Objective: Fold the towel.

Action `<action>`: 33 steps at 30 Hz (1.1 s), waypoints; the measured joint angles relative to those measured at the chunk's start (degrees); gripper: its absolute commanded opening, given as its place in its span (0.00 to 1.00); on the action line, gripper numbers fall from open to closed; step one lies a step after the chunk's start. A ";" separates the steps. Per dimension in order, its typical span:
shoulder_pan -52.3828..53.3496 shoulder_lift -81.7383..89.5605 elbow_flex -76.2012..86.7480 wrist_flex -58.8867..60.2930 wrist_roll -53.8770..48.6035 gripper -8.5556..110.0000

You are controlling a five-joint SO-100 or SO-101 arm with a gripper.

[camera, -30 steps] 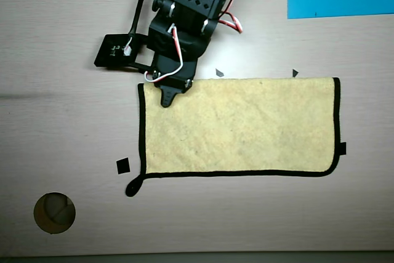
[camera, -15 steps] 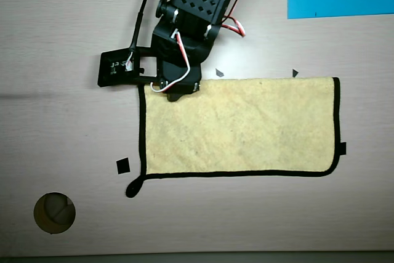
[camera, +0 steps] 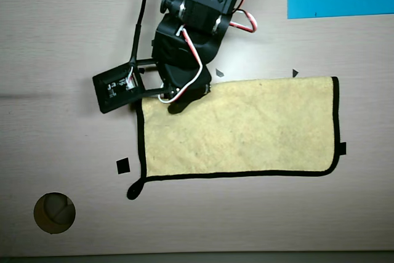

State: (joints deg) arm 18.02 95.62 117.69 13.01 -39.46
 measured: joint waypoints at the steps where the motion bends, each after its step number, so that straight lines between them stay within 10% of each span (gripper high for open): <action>1: -0.26 0.53 0.00 0.00 -0.97 0.07; 33: -20.04 19.07 8.70 0.09 -31.20 0.07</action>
State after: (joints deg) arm -2.02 114.70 126.39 13.10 -70.66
